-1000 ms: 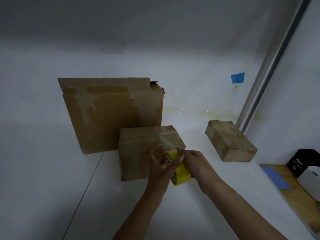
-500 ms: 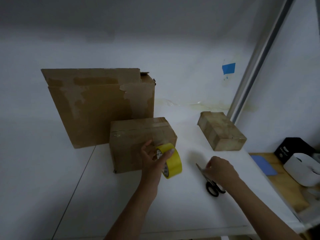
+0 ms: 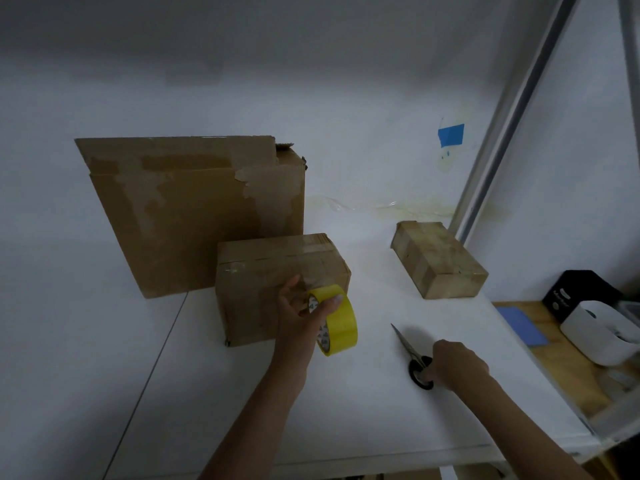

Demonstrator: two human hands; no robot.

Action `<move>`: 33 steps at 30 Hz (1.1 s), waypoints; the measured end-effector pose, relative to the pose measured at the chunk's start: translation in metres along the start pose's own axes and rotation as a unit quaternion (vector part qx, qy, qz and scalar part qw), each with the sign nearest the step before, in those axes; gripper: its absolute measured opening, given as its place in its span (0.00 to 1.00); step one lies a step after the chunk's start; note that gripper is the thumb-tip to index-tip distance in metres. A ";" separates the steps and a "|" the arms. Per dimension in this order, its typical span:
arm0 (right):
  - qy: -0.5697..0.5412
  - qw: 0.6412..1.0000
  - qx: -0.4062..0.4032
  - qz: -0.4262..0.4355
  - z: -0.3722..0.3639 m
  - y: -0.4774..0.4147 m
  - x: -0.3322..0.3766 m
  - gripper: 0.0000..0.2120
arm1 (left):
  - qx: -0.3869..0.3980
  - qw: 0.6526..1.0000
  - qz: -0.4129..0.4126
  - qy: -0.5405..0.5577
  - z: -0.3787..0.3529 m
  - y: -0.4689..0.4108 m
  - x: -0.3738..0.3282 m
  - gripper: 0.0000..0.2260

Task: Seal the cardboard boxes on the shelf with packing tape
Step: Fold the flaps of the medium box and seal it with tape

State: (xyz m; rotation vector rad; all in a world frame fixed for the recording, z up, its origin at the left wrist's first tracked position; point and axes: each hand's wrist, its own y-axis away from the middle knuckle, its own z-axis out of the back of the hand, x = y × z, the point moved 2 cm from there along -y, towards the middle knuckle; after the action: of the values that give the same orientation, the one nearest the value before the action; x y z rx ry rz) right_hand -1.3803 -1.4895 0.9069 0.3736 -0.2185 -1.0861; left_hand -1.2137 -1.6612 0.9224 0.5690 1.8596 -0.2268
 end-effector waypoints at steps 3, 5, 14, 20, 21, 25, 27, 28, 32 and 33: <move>-0.016 1.000 -0.014 -0.001 -0.005 -0.002 -0.002 0.17 | 0.007 1.000 -0.001 -0.005 0.002 0.001 -0.002 0.30; -0.027 0.999 -0.019 0.002 -0.006 -0.004 -0.002 0.16 | 0.013 1.000 -0.001 -0.012 0.003 0.001 -0.004 0.31; -0.209 0.978 -0.015 0.004 -0.006 -0.016 -0.001 0.14 | 0.031 0.999 0.032 -0.017 0.017 0.007 -0.013 0.29; -0.336 0.928 -0.148 0.070 0.017 -0.010 0.010 0.11 | 0.050 0.998 0.044 -0.015 0.022 0.010 -0.017 0.29; -0.339 0.918 -0.187 0.091 0.022 -0.007 0.013 0.11 | 0.051 0.997 0.049 -0.014 0.023 0.010 -0.017 0.30; -0.352 0.863 -0.286 0.224 0.036 -0.003 0.029 0.13 | 0.064 0.996 0.062 0.002 0.024 0.013 -0.020 0.30; -0.329 0.844 -0.314 0.284 0.040 -0.002 0.036 0.17 | 0.072 0.994 0.074 0.021 0.023 0.015 -0.022 0.29; -0.300 0.842 -0.328 0.306 0.041 -0.002 0.039 0.21 | 0.077 0.993 0.080 0.030 0.022 0.016 -0.024 0.29; -0.220 0.822 -0.401 0.339 0.048 0.006 0.047 0.26 | 0.084 0.992 0.086 0.033 0.022 0.015 -0.028 0.34; -0.207 0.812 -0.421 0.347 0.049 0.006 0.047 0.24 | 0.084 0.992 0.086 0.035 0.022 0.014 -0.028 0.33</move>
State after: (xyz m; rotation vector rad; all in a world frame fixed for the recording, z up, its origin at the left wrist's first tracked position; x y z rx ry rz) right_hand -1.3710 -1.5384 0.9543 -0.7227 -0.2105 -0.4264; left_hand -1.1809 -1.6659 0.9421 0.8599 1.8572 -0.2530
